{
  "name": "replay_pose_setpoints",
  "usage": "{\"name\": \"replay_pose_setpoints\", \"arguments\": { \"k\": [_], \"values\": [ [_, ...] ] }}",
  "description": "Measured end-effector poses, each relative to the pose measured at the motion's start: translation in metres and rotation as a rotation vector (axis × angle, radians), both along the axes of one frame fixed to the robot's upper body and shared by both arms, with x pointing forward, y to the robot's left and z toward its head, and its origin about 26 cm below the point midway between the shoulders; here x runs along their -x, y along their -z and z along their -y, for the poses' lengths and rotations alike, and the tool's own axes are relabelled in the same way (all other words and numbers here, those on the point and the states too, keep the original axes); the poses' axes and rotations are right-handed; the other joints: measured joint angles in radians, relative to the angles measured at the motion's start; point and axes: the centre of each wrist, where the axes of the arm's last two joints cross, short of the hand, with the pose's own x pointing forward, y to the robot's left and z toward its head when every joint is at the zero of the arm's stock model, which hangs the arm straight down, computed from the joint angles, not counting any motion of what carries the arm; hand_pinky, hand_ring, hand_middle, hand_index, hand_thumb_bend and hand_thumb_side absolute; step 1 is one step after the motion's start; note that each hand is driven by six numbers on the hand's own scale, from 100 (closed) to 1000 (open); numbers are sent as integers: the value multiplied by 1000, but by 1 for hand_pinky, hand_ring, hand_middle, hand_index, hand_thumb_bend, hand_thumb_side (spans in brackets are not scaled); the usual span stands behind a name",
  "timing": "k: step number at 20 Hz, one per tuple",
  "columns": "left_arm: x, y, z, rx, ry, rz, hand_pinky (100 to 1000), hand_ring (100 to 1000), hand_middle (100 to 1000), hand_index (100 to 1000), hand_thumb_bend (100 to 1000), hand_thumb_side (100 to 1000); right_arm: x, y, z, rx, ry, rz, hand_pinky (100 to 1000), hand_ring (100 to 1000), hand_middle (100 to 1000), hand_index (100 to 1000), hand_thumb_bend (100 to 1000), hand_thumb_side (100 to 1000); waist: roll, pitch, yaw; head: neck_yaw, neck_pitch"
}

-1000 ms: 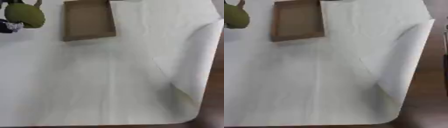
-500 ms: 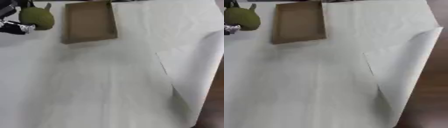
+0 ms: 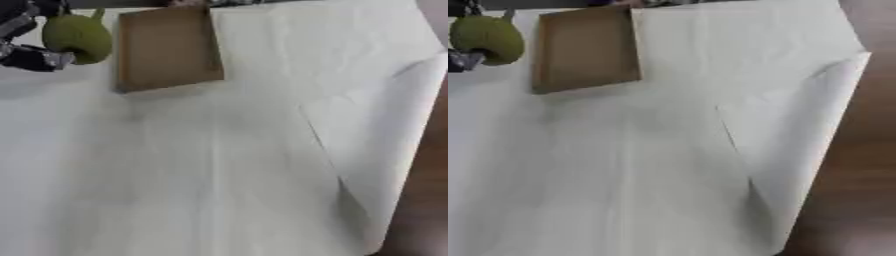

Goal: Pick up objects on the table and place them in the box.

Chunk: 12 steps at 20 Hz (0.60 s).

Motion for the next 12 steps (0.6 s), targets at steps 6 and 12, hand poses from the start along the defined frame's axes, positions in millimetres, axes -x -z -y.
{"name": "replay_pose_setpoints", "arguments": {
  "k": [6,12],
  "values": [
    [-2,-10,-1,41,-22,27,414,440,488,651,100,389,0,-3,-3,4,-14,7,829,745,641,859,100,613,11,1,-34,27,-6],
    [-5,-14,-1,109,-53,46,413,442,490,653,100,417,1,-5,-6,10,-24,15,830,746,640,859,100,613,18,20,-62,59,-27]
  ]
}}
